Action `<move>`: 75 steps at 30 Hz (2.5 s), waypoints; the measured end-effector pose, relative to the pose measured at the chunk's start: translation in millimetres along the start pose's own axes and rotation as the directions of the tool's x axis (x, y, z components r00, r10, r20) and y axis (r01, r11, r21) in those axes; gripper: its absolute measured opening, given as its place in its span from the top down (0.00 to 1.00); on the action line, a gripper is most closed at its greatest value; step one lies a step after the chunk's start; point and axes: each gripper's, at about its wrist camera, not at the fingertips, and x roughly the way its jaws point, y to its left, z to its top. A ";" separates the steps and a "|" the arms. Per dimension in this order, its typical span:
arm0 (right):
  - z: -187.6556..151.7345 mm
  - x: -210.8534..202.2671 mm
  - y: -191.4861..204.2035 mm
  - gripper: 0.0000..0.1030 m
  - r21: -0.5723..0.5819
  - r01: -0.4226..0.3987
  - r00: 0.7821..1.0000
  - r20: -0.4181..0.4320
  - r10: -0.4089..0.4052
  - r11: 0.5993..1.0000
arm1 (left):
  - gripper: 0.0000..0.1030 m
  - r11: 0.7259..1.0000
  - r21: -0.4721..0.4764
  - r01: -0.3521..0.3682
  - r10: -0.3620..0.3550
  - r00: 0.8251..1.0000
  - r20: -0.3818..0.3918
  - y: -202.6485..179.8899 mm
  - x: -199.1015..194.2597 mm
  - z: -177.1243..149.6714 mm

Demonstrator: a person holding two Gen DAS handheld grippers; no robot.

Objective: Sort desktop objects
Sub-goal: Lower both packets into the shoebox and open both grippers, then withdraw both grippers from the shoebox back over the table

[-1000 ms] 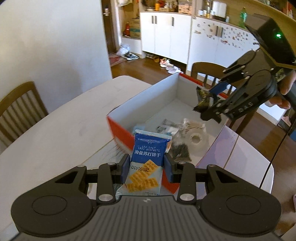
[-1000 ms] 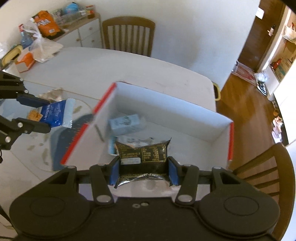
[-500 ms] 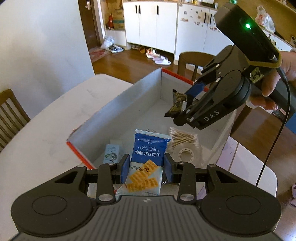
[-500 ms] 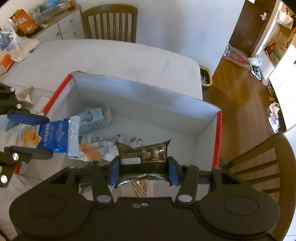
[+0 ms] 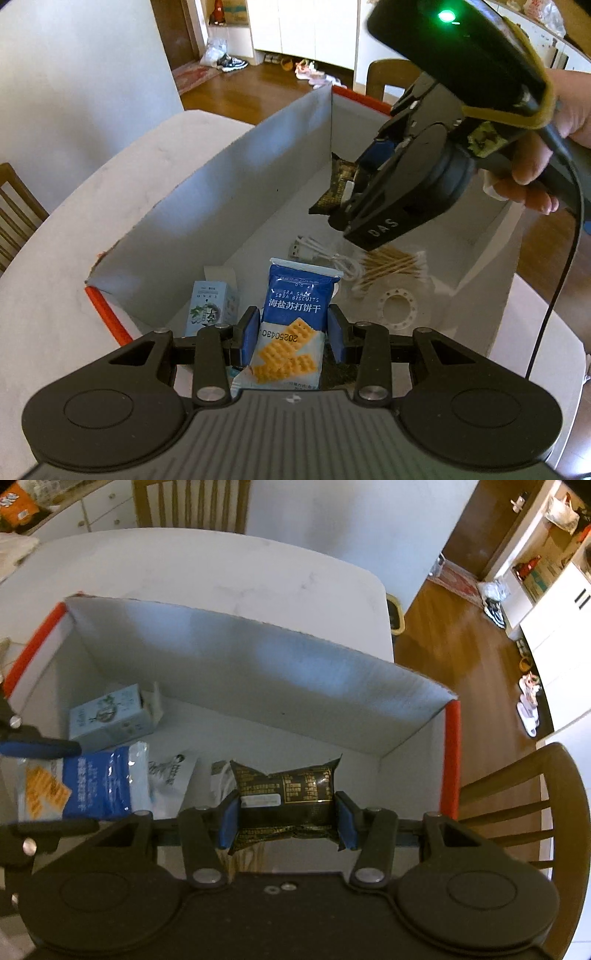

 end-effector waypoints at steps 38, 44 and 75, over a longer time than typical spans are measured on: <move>7.8 0.1 6.0 0.33 0.222 -0.034 0.993 -0.101 0.058 0.974 | 0.57 0.992 -0.050 0.116 -0.120 0.988 -0.097 5.3 20.9 4.0; 2.7 -22.4 10.1 0.27 0.224 -0.063 0.990 -0.111 0.089 0.973 | 0.41 0.990 -0.053 0.133 -0.136 0.989 -0.050 0.1 -14.3 -11.3; -14.1 -151.1 113.5 0.22 0.022 -0.161 0.982 -0.096 0.162 0.987 | 0.37 0.984 -0.155 0.083 -0.064 0.991 0.121 4.6 -156.5 -112.8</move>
